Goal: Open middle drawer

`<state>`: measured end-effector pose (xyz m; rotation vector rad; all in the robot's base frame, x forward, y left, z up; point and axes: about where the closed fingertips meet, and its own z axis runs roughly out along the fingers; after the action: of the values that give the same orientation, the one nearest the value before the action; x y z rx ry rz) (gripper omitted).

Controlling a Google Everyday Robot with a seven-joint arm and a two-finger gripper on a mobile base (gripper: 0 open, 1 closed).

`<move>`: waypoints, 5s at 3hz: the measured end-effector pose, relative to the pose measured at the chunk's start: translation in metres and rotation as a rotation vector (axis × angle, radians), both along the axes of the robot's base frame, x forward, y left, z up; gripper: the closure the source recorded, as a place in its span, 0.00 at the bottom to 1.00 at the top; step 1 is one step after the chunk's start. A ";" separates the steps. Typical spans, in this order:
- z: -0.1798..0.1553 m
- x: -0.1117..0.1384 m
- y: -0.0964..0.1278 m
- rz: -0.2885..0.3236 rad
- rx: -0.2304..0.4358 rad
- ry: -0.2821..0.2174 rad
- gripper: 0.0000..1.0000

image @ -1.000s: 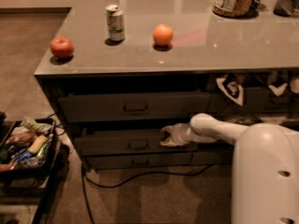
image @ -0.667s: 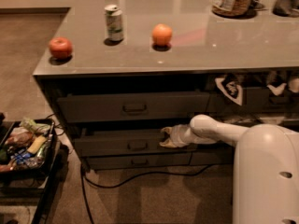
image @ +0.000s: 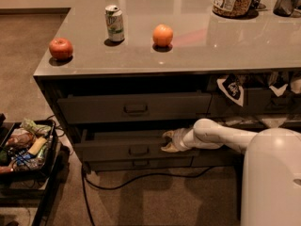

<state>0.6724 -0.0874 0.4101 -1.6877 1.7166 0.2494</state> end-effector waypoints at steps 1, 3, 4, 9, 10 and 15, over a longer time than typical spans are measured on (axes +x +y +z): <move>0.004 -0.009 0.000 -0.016 0.018 -0.007 0.87; 0.002 -0.038 0.005 -0.046 0.048 0.013 0.86; 0.008 -0.041 0.005 -0.078 0.070 0.013 0.87; 0.000 -0.084 0.013 -0.122 0.073 0.055 0.27; 0.000 -0.084 0.013 -0.122 0.073 0.055 0.04; 0.044 -0.119 0.033 -0.005 0.106 0.013 0.00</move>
Offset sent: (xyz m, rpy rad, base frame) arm -0.1085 0.0138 -0.0082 0.1142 0.0566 -0.1243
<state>0.5535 -0.0544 0.4546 -1.6078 1.6868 0.3436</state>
